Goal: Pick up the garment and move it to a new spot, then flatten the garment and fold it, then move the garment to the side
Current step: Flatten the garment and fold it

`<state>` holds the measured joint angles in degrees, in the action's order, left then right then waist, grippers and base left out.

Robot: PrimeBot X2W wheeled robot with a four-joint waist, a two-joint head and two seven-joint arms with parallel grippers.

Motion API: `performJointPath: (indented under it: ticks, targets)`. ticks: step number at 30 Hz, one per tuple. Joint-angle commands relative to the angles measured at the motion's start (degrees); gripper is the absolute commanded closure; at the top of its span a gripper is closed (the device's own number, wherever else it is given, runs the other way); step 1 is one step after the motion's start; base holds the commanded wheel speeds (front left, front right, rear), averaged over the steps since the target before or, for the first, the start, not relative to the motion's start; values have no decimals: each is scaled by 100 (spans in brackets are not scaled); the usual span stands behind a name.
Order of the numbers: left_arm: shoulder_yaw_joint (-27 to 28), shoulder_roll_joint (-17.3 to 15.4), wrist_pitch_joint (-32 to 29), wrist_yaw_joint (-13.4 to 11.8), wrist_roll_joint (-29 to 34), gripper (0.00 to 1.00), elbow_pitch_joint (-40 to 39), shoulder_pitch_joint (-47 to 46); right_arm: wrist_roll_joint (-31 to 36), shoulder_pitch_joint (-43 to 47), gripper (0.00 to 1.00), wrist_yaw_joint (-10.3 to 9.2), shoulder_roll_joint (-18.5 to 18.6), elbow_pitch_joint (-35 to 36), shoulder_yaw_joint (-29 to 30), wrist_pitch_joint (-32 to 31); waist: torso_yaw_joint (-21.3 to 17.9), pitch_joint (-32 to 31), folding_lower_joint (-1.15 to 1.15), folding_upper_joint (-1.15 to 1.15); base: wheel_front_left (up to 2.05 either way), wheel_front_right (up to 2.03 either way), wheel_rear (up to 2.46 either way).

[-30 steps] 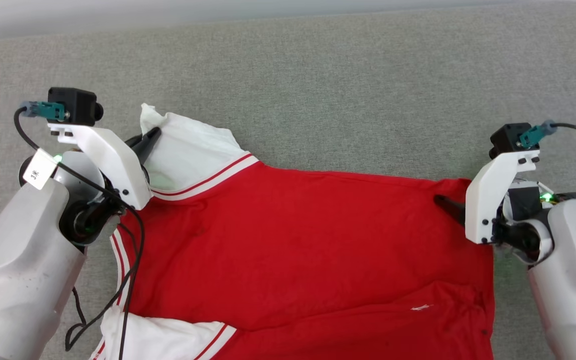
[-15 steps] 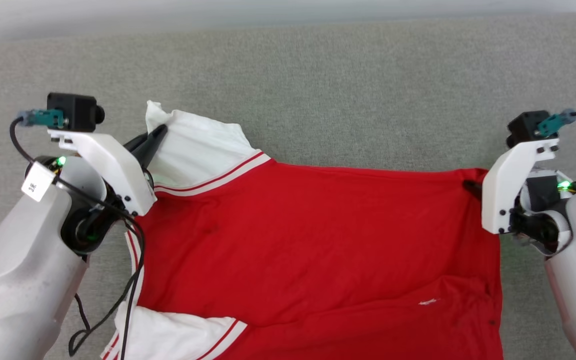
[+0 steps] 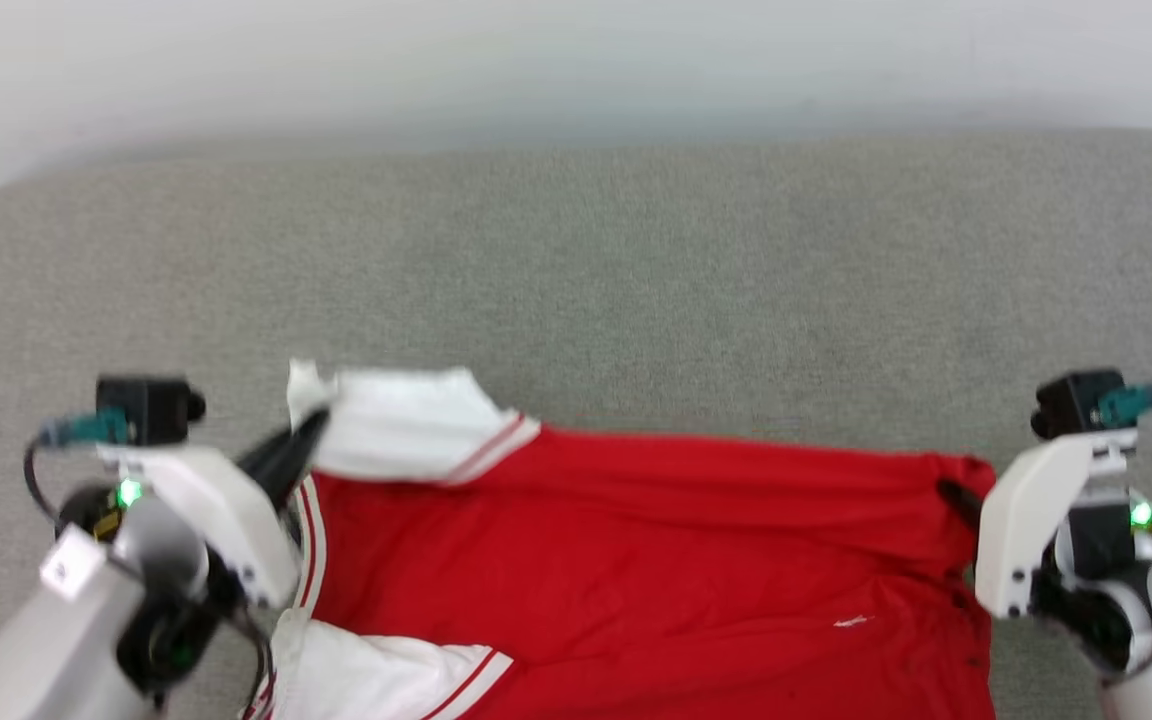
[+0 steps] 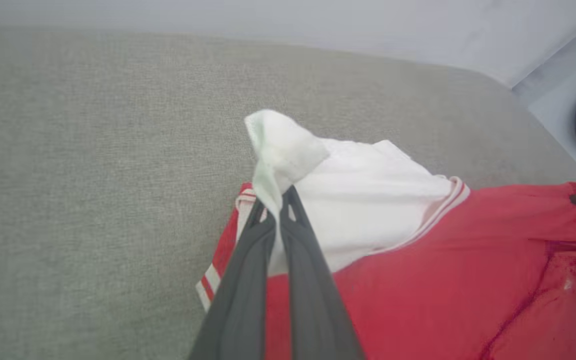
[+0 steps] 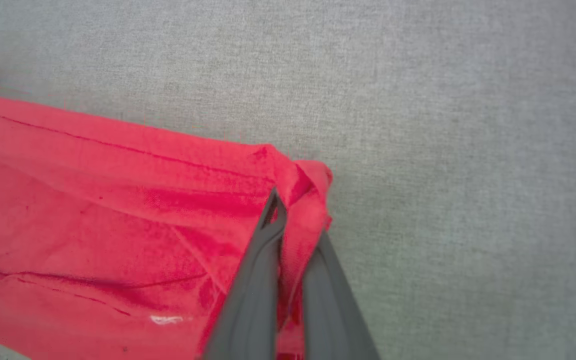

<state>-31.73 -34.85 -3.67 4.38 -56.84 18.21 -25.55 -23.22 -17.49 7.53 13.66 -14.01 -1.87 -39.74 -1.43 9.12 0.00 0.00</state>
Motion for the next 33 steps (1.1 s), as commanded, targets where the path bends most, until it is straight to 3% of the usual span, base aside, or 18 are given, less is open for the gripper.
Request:
performJointPath:
  ticks: [1, 13, 15, 17, 18, 19, 20, 22, 23, 24, 33]
  targets:
    - [8, -88, 42, -120, -24, 100, -153, 263, -4, 243, 100, -9, -31, 116, 72, 31, 44, -130, 0, 0, 0, 0, 0]
    - [-202, -370, -4, -904, -221, 100, -1075, 2151, 106, 1544, 98, -10, -288, 484, 464, 488, 156, -479, 0, 0, 0, 0, 0]
    - [-245, -317, 21, -947, -240, 100, -1073, 2286, 83, 1646, 75, -9, -367, 450, 470, 621, 160, -501, 0, 0, 0, 0, 0]
    - [-312, -244, 65, -940, -219, 100, -1019, 2376, 61, 1772, 74, -9, -430, 369, 475, 715, 160, -526, 0, 0, 0, 0, 0]
    - [-342, -177, 90, -903, -233, 100, -978, 2396, 48, 1824, 68, -9, -465, 318, 497, 764, 164, -535, 0, 0, 0, 0, 0]
    - [-390, -105, 87, -861, -257, 100, -928, 2407, 61, 1856, 7, -9, -479, 285, 512, 826, 170, -538, 0, 0, 0, 0, 0]
    - [-411, -60, 112, -842, -248, 85, -870, 2390, 48, 1875, 0, -9, -519, 242, 516, 871, 167, -537, 0, 0, 0, 0, 0]
    - [-431, 66, 174, -775, -283, 42, -740, 2351, 7, 1923, 0, -7, -581, 194, 519, 1009, 149, -542, 0, 0, 0, 0, 0]
    - [-442, 100, 202, -742, -266, 7, -671, 2321, -2, 1955, 0, -8, -603, 172, 526, 1073, 139, -544, 0, 0, 0, 0, 0]
    - [-444, 147, 251, -691, -266, 0, -609, 2290, -16, 1986, 0, -8, -628, 155, 538, 1153, 132, -545, 0, 0, 0, 0, 0]
    - [-342, 312, 811, -549, -111, 0, -437, 2148, -51, 2135, 0, -7, -699, 476, 559, 1954, 99, -611, 0, 0, 0, 0, 0]
